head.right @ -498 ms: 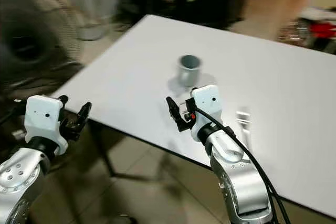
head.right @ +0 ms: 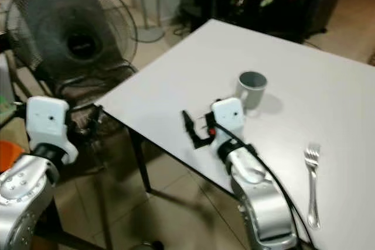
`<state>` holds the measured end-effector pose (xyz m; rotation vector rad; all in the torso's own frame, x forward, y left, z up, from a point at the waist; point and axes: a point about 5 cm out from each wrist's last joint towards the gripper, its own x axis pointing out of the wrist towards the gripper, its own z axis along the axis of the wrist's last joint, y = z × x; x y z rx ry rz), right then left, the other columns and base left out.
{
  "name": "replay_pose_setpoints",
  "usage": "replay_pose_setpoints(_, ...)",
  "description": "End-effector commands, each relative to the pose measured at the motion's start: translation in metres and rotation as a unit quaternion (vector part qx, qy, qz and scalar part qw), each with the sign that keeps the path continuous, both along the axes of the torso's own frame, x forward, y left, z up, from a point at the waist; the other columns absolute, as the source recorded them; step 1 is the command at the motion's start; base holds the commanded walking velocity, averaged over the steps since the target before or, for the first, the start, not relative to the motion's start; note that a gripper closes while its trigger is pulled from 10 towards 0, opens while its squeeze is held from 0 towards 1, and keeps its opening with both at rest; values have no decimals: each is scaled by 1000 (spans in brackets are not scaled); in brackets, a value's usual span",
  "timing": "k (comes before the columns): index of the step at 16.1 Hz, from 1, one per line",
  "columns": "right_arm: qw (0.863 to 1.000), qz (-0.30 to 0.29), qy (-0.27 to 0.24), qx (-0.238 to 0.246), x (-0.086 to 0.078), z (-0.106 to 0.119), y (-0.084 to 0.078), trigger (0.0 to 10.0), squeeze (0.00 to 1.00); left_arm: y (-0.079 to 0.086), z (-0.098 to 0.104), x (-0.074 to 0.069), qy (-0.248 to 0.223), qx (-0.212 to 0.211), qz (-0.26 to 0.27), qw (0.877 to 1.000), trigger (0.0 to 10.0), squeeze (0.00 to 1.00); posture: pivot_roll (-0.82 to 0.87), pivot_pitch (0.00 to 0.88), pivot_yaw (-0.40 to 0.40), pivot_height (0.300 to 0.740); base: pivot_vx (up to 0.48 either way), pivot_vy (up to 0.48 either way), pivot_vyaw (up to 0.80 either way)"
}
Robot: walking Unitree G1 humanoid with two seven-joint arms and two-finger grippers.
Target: Setting the table
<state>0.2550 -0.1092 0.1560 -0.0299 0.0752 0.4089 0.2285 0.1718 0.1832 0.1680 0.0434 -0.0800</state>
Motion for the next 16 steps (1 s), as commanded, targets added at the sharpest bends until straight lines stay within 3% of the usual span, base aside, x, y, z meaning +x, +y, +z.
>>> replay_pose_setpoints(1, 1000, 13, 15, 18, 0, -5, 0, 10000, 1000, -1, 2, -2, 0, 1, -1, 1000, 10000, 0, 41, 0, 29, 740, 0, 0, 800)
replay_pose_setpoints(8, 999, 31, 19, 41, -1, -8, 3, 10000, 1000, -5, 2, 0, 6, -9, -9, 1000, 10000, 0, 37, 0, 37, 740, 0, 0, 800)
replay_pose_setpoints(15, 998, 24, 28, 50, 0, -13, 1, 10000, 1000, -4, 3, -6, 16, -4, -11, 1000, 10000, 0, 59, 0, 33, 740, 0, 318, 686)
replay_pose_setpoints(16, 998, 16, 35, 57, -1, -15, -1, 10000, 212, -1, 1, -8, 20, 0, -7, 1000, 10000, 0, 58, 0, 29, 740, 0, 326, 0)
